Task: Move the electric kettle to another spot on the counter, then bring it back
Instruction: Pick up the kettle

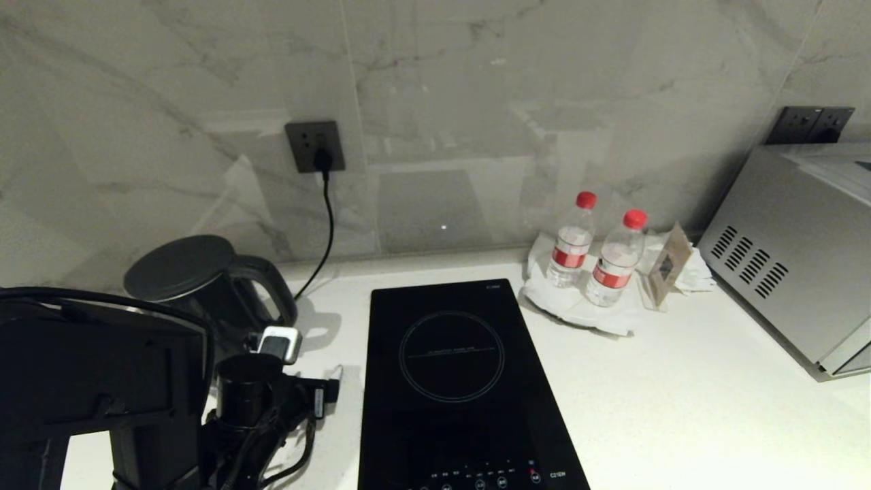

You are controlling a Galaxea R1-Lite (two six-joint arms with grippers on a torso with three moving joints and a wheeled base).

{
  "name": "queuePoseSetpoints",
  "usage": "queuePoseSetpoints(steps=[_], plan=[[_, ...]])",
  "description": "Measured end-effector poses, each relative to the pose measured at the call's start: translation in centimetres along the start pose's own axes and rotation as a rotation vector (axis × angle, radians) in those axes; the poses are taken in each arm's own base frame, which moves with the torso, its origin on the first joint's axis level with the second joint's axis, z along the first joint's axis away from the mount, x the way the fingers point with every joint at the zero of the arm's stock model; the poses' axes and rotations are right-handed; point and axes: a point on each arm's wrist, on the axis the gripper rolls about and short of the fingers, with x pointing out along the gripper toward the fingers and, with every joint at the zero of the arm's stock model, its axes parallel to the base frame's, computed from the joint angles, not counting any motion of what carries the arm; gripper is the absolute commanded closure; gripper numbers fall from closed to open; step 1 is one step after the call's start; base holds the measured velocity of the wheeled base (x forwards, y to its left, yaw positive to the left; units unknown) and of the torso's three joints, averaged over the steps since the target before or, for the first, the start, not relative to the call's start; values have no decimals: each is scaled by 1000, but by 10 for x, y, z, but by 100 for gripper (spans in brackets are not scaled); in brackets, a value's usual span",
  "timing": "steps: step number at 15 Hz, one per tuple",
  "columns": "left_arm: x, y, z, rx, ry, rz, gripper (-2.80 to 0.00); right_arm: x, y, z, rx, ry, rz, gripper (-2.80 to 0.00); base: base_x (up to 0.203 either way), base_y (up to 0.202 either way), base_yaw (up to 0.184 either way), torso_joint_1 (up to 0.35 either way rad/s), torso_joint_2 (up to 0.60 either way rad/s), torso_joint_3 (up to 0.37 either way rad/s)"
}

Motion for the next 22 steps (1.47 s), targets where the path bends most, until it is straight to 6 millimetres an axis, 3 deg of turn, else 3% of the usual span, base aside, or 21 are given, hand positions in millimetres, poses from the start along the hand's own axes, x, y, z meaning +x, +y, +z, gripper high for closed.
queuePoseSetpoints(steps=[5, 10, 22], plan=[[-19, 4, 25, -27, -88, -13, -280, 0, 0, 0, 0, 0, 0, 0, 0, 0, 0, 0, 0, 0], [-22, -1, 46, -51, -178, -31, -280, 0, 0, 0, 0, 0, 0, 0, 0, 0, 0, 0, 0, 0], [16, 0, 76, -96, -252, 22, -280, 0, 0, 0, 0, 0, 0, 0, 0, 0, 0, 0, 0, 0]])
